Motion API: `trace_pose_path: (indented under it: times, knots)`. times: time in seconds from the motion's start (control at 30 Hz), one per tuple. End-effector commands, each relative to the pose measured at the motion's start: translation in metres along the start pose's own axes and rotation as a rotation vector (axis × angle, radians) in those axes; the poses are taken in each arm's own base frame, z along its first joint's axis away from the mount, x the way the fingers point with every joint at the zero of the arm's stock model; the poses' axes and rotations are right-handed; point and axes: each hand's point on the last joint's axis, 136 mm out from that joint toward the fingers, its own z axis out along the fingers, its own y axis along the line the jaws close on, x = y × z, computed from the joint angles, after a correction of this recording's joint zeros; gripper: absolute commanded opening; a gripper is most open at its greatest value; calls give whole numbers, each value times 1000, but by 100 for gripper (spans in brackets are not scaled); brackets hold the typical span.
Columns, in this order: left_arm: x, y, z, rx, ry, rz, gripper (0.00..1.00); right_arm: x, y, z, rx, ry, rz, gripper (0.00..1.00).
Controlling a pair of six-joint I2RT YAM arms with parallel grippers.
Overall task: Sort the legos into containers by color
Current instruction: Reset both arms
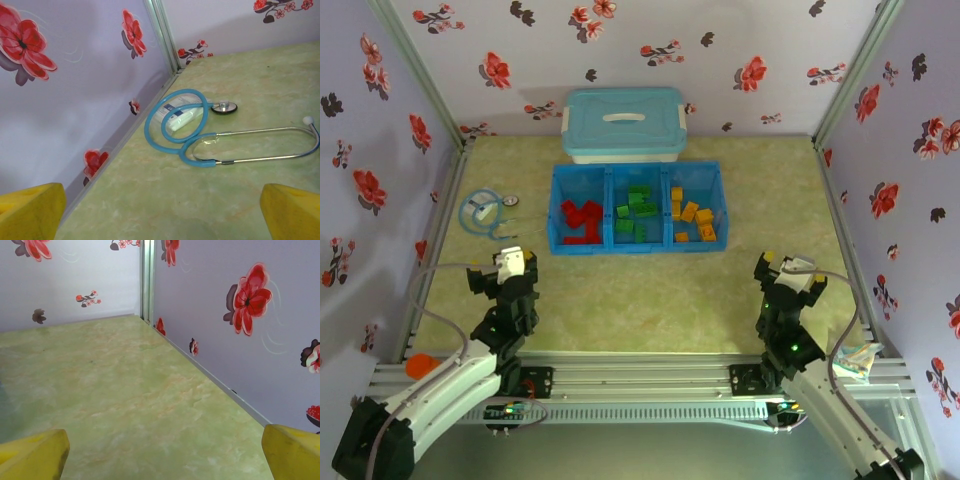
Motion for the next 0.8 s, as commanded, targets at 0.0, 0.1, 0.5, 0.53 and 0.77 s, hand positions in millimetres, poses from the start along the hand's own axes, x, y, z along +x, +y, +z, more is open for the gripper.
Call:
trace_pose_path:
  times: [0.0,0.1,0.5,0.53,0.77]
  knots:
    - [-3,3,2,-12,-21,-34,100,-6,0,2,0,-20,54,99]
    - [-2,2,4,-6,-19,-38,100,-6,1,4,1,-25,64,99]
    - [-1,-2,11,17,-14,-45,100,-2,7,19,2,18,59,99]
    - [-1,-3,12,18,-14,-46,100,0,9,21,1,29,50,99]
    - [-1,-5,18,21,-14,-45,100,3,14,29,4,71,28,99]
